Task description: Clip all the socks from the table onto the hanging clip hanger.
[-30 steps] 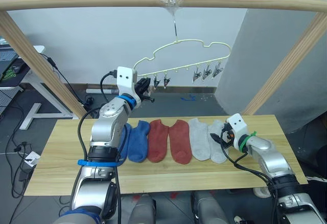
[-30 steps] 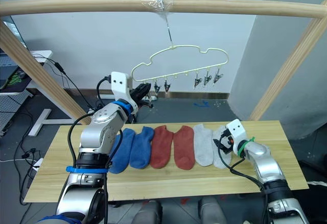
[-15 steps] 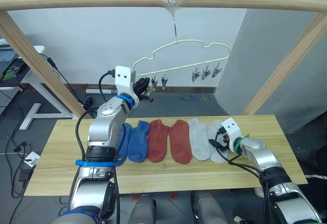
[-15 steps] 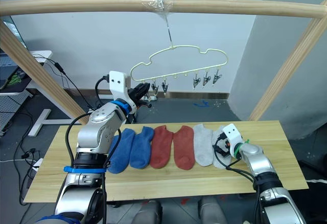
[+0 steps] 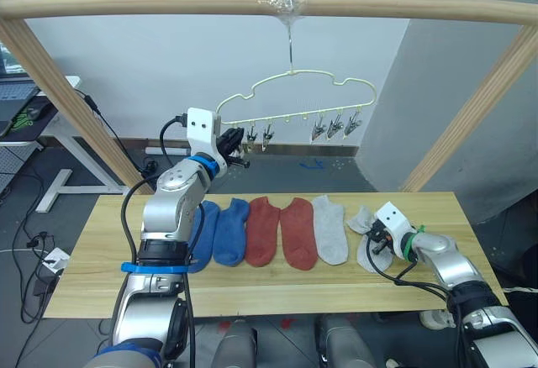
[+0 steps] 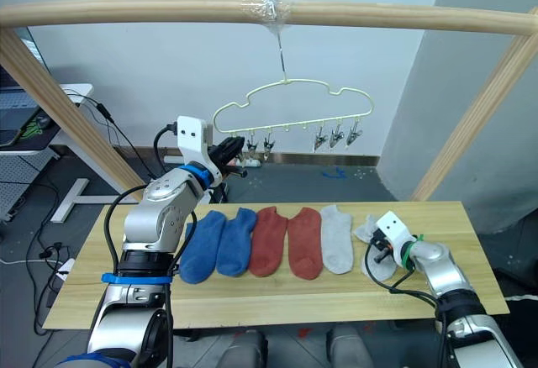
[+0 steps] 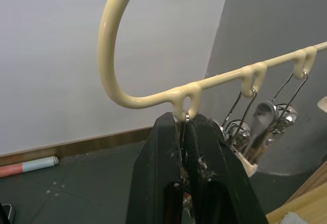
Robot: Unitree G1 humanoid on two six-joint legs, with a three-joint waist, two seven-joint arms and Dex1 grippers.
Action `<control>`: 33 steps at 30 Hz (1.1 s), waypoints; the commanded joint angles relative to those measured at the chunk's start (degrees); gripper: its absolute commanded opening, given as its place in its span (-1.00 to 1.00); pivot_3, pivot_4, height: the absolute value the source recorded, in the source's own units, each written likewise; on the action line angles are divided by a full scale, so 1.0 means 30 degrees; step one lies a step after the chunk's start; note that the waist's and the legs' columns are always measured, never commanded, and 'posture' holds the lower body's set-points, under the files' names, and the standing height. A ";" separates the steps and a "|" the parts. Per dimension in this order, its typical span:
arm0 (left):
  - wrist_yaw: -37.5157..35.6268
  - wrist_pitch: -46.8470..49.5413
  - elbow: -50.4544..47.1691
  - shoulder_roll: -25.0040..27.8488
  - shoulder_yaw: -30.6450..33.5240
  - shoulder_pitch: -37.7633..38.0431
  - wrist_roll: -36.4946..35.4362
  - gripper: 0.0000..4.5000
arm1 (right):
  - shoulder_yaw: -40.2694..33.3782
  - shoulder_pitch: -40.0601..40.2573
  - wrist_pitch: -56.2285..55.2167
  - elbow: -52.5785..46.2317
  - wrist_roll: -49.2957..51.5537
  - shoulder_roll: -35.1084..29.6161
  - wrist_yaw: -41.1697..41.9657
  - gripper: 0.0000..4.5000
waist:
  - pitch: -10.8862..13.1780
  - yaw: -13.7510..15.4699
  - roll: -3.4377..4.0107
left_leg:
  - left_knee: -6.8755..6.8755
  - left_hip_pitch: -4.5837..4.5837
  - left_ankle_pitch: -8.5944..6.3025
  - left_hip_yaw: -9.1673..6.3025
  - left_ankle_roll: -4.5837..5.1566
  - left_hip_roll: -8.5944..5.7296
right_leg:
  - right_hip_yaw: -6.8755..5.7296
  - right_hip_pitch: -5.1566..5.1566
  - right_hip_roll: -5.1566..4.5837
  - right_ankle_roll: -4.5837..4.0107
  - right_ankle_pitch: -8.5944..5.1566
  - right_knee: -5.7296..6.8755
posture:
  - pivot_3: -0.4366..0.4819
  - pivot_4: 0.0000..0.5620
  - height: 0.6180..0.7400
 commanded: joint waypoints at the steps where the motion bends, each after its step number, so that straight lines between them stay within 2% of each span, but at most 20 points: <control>1: -0.0664 0.0517 -0.0613 0.0376 0.0269 -0.0143 -0.0554 -1.00 | 0.0792 0.1068 -0.2748 -0.2770 -0.1125 -0.1858 0.1604 -0.98 | 0.0005 0.0027 0.0006 | -0.0003 -0.0007 0.0000 -0.0003 0.0000 -0.0002 | 0.0000 -0.0003 -0.0001 0.0006 0.0002 -0.0003 | 0.04 -0.35 1.00; 6: -0.0699 0.4178 -0.0648 -0.0012 0.2335 -0.0372 -0.3760 -1.00 | 0.1355 0.1508 -0.6587 -0.7758 -0.1639 -0.3090 0.2493 -0.98 | 0.0042 -0.0405 0.0050 | -0.0011 -0.0030 -0.0004 0.0016 -0.0003 0.0001 | 0.0012 -0.0044 -0.0004 0.0019 0.0001 -0.0002 | 0.03 -0.34 1.00; 8: -0.0220 0.6306 -0.0675 -0.0403 0.3700 -0.0754 -0.5792 -1.00 | 0.1756 0.1374 -0.6796 -0.9424 -0.1629 -0.2728 0.2790 -0.98 | 0.0046 -0.0544 0.0042 | -0.0012 -0.0017 -0.0003 0.0003 -0.0002 0.0012 | 0.0002 -0.0045 0.0006 0.0020 -0.0003 0.0023 | 0.01 -0.33 1.00; 11: 0.0266 0.8270 -0.0855 -0.0615 0.4753 -0.1089 -0.7545 -1.00 | 0.2124 0.1128 -0.6368 -1.0481 -0.1722 -0.2185 0.2959 -0.98 | 0.0056 -0.0530 0.0027 | -0.0006 -0.0016 -0.0001 -0.0001 -0.0002 0.0011 | 0.0001 -0.0042 0.0007 0.0023 -0.0003 0.0024 | 0.00 -0.35 1.00; 13: 0.0248 0.9744 -0.0981 -0.0522 0.5175 -0.1234 -0.8766 -1.00 | 0.2795 0.0190 -0.5925 -1.1014 -0.2170 -0.1074 0.2691 -0.98 | 0.0059 -0.0505 0.0021 | 0.0002 -0.0028 0.0000 0.0001 -0.0005 0.0003 | 0.0005 -0.0040 0.0000 0.0023 -0.0002 0.0014 | 0.00 -0.35 1.00; 15: 0.0548 1.1172 -0.0857 -0.0658 0.5857 -0.1480 -1.0065 -1.00 | 0.3541 -0.1089 -0.5290 -1.1172 -0.2644 0.0537 0.2234 -0.98 | 0.0064 -0.0534 0.0020 | 0.0003 -0.0031 0.0000 0.0000 -0.0005 0.0002 | 0.0005 -0.0045 -0.0001 0.0025 0.0000 0.0017 | 0.00 -0.35 1.00; 17: 0.0652 1.1633 -0.0958 -0.0603 0.5886 -0.1546 -1.0360 -1.00 | 0.3901 -0.1953 -0.4712 -1.0993 -0.2925 0.1697 0.1969 -0.98 | 0.0070 -0.0492 0.0026 | -0.0005 -0.0035 0.0003 -0.0014 -0.0008 0.0007 | -0.0003 -0.0071 0.0004 0.0021 0.0000 0.0039 | 0.00 -0.35 1.00; 23: 0.1335 1.2253 -0.1462 -0.0833 0.6146 -0.1603 -1.1458 -1.00 | 0.4591 -0.4281 -0.4687 -0.9111 -0.3625 0.3523 0.1445 -0.98 | 0.0075 -0.0163 0.0016 | -0.0011 -0.0073 0.0001 -0.0029 -0.0019 -0.0011 | -0.0014 -0.0072 -0.0020 0.0014 0.0000 -0.0002 | -0.01 -0.38 1.00; 33: 0.1676 1.2568 -0.2150 -0.0941 0.5979 -0.1025 -1.1868 -1.00 | 0.4383 -0.5394 -0.4825 -0.8013 -0.3523 0.4304 0.1456 -0.98 | 0.0075 -0.0055 0.0017 | -0.0021 -0.0071 0.0000 -0.0032 -0.0023 -0.0009 | -0.0019 -0.0083 -0.0019 0.0006 -0.0002 0.0008 | -0.01 -0.38 1.00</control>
